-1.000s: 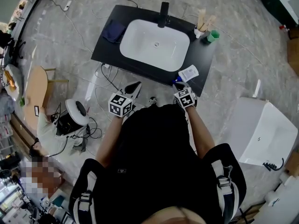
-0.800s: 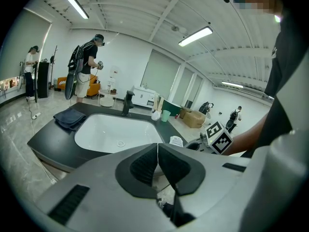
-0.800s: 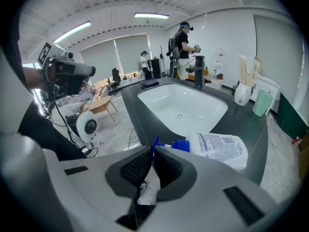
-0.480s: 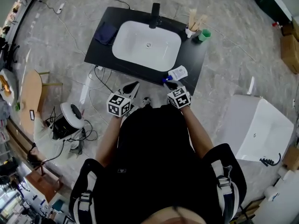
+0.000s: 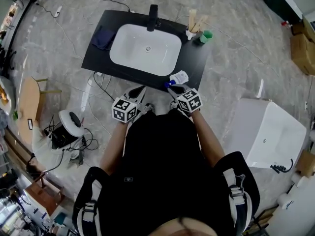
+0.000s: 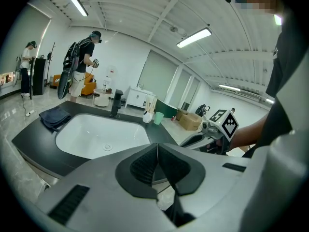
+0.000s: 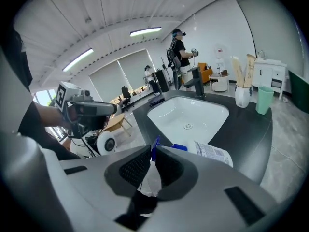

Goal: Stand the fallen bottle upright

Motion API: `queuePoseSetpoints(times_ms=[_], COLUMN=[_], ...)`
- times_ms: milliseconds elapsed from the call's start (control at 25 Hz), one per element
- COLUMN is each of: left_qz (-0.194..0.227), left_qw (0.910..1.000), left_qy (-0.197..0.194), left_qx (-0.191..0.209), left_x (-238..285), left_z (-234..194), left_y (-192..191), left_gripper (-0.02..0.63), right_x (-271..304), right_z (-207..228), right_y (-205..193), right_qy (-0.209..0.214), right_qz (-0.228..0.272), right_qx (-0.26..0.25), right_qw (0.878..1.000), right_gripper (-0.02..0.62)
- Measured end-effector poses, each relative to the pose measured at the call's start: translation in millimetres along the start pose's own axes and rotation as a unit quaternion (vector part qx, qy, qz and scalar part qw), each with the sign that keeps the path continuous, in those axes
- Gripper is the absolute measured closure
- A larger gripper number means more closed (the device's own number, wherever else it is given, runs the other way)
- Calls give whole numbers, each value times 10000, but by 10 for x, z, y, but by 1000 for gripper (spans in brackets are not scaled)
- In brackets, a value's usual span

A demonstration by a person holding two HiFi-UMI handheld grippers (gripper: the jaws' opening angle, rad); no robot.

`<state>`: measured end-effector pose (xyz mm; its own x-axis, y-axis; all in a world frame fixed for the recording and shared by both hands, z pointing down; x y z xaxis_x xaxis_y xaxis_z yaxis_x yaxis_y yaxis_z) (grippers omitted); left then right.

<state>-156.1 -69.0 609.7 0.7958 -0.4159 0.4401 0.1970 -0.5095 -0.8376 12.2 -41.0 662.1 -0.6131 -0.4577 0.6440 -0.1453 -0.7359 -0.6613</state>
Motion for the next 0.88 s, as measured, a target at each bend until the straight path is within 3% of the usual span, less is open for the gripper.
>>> queuePoseSetpoints(times_ms=[560,760,880], left_qz=[73,63,80], left_qw=[9999,9996,9993], left_qy=[121,246,336], left_qx=[-48,-78,-118], left_x=[362,428,487], left_z=[278,366,396], left_y=[148,131,146], left_gripper=[591,591,591], right_x=[-434,-595,-653], right_z=[265,417,561], right_y=[90,101,150], right_qy=[1178,1577,1776], right_qz=[137,231,461], right_qx=[682,987,1464], right_qw=[9906,9823,9720], right_gripper=[503,499,499])
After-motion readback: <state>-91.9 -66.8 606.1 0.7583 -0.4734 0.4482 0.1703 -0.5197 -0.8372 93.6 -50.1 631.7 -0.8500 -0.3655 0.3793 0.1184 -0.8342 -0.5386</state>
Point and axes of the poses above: the fingertips, and each gripper's own axes: x forward along the fingers, z to its right, y out of its top, the point moved 4 cm from there along -x, backward along the fingers, and after that the axes turned 3 degrees about x, right-handed, at the moved point
